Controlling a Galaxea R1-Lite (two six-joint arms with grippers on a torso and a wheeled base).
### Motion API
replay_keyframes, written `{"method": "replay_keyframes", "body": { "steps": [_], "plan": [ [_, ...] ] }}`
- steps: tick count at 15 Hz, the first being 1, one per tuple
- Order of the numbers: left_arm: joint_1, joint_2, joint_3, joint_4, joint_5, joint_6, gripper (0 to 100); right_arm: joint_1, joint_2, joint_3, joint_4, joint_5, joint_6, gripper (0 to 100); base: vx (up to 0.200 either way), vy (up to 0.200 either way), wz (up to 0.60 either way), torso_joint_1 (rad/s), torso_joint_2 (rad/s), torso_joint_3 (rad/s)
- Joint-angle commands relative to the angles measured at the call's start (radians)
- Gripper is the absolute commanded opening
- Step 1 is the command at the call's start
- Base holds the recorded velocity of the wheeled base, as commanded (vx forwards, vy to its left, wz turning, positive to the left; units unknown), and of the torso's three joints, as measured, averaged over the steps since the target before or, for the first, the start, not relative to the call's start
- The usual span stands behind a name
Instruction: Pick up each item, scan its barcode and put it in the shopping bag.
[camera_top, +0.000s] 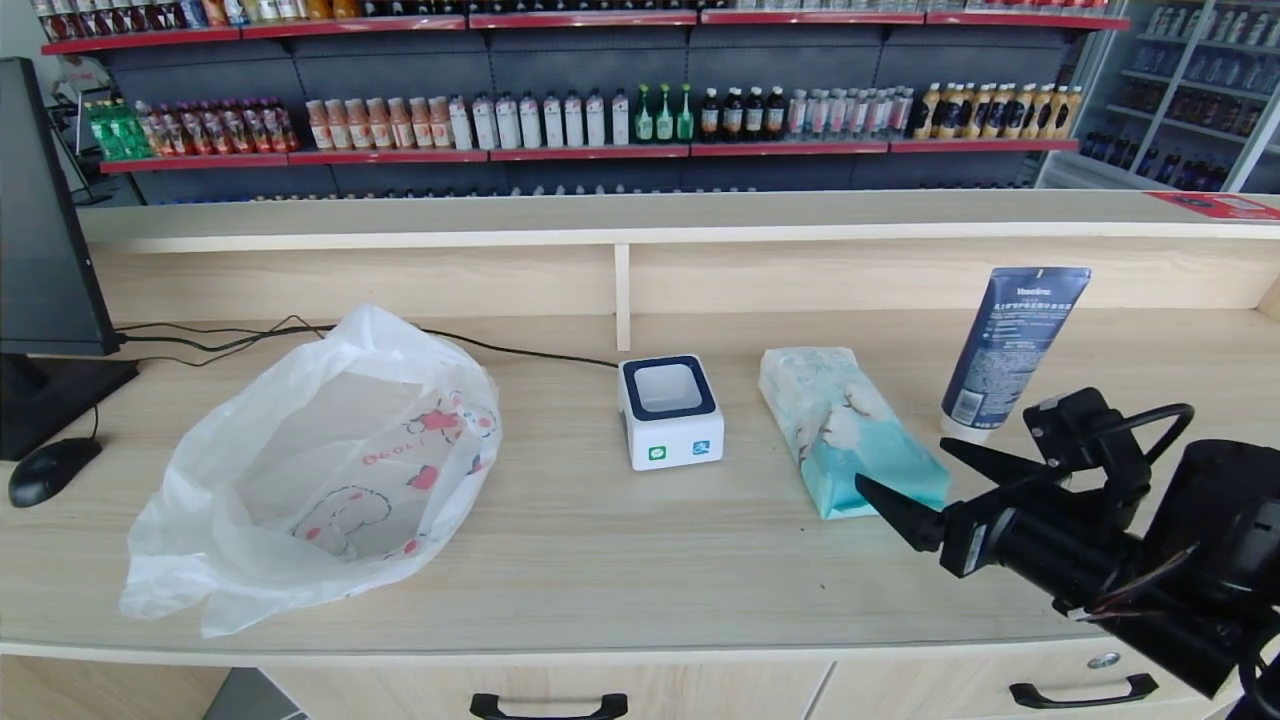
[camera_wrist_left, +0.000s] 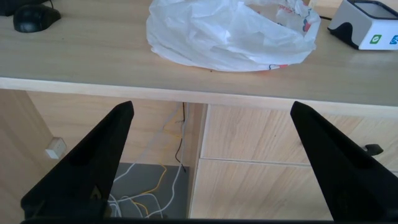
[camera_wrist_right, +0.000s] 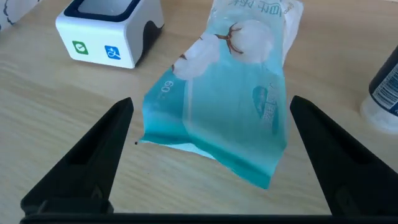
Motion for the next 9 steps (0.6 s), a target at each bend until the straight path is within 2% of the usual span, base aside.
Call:
{"method": "replay_keyframes", "body": {
  "steps": [1,7,9],
  "plan": [
    [0.0,0.0,0.0,-0.001,0.0,0.0,100,0.0,0.072,-0.042,0.0,0.001,-0.009,100,0.0,0.0,0.0,0.0,0.0,0.0],
    [0.0,0.0,0.0,0.0,0.0,0.0,100,0.008,0.087,-0.119,0.014,0.018,0.0,100,0.0,0.0,0.0,0.0,0.0,0.0],
    [0.0,0.0,0.0,0.0,0.0,0.0,100,-0.009,0.078,-0.222,0.077,0.02,-0.001,100,0.0,0.0,0.0,0.0,0.0,0.0]
  ]
}}
